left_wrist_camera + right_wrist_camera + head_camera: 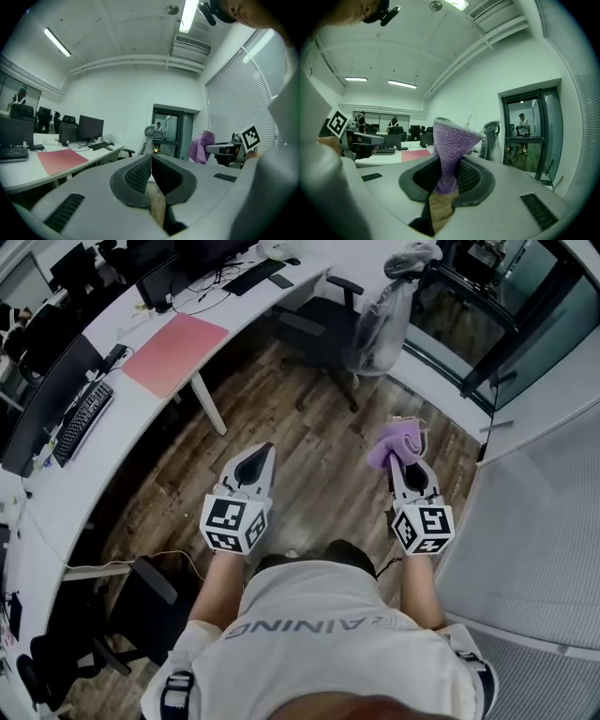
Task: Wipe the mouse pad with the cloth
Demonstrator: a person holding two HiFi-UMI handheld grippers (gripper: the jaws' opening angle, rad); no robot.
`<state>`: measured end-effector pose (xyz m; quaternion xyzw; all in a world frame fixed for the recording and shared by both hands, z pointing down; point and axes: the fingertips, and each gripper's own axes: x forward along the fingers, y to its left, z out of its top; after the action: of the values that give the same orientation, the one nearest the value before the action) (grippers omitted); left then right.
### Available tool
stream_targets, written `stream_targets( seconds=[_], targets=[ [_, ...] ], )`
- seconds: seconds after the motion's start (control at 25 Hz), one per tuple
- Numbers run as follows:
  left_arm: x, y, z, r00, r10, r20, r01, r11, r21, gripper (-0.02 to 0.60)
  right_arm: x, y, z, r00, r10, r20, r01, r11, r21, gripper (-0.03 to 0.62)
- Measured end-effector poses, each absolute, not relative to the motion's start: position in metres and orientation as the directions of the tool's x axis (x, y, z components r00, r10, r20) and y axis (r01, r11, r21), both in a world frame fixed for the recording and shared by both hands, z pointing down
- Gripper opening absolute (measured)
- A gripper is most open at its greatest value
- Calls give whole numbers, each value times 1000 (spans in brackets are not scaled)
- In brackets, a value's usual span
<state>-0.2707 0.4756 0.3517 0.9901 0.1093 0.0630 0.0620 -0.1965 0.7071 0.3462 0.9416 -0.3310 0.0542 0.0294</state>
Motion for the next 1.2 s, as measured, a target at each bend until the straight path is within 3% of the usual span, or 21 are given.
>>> stream_targets(
  seconds=[0.36,1.2],
  targets=[
    [-231,415,358,986,108,124,87,-983,162,32,-133,633,361,668,-729,150,-737,-676,2,89],
    [-53,351,354,964,-222,146,-237,-967,95,32,118,516,377,374,-915,153,-922,-385,-48,89]
  ],
)
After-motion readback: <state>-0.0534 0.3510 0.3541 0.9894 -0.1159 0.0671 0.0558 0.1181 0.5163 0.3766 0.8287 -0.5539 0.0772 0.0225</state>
